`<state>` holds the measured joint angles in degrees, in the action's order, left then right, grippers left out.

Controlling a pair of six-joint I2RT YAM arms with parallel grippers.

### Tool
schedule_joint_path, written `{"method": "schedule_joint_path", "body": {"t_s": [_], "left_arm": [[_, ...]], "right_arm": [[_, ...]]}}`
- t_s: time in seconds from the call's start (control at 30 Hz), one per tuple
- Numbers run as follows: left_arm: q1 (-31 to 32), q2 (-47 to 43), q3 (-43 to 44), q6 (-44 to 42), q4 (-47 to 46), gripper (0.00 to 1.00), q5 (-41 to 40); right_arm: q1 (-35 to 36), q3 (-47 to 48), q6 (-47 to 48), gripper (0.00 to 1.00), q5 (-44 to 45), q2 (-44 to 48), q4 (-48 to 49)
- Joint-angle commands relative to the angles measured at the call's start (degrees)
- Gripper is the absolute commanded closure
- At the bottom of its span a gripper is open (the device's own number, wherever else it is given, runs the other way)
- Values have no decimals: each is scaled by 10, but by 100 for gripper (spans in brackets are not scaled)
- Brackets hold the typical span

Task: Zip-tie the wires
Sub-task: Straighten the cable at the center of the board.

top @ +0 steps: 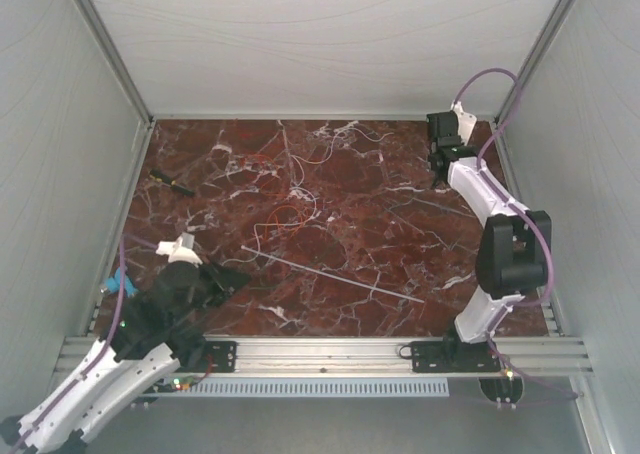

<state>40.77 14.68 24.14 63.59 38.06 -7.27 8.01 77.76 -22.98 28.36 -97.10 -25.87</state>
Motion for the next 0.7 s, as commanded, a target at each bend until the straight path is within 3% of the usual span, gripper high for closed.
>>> {"method": "schedule_joint_path", "body": {"t_s": [0.0,0.13,0.3,0.43,0.67], "left_arm": [[2,-29,15,89,64,100,-23],[3,2,-5,52,-3,100,53],[3,118,2,-8,-45,100,145],[4,168,-5,-6,-8,100,151],[4,208,-34,16,-39,100,157]], "right_arm": [[-9,22,-10,100,16,-31,33],[21,11,-11,100,6,-58,37],[56,-32,-6,100,3,-79,93],[68,-28,8,100,-13,-110,122],[76,-7,50,100,-17,-163,156]]}}
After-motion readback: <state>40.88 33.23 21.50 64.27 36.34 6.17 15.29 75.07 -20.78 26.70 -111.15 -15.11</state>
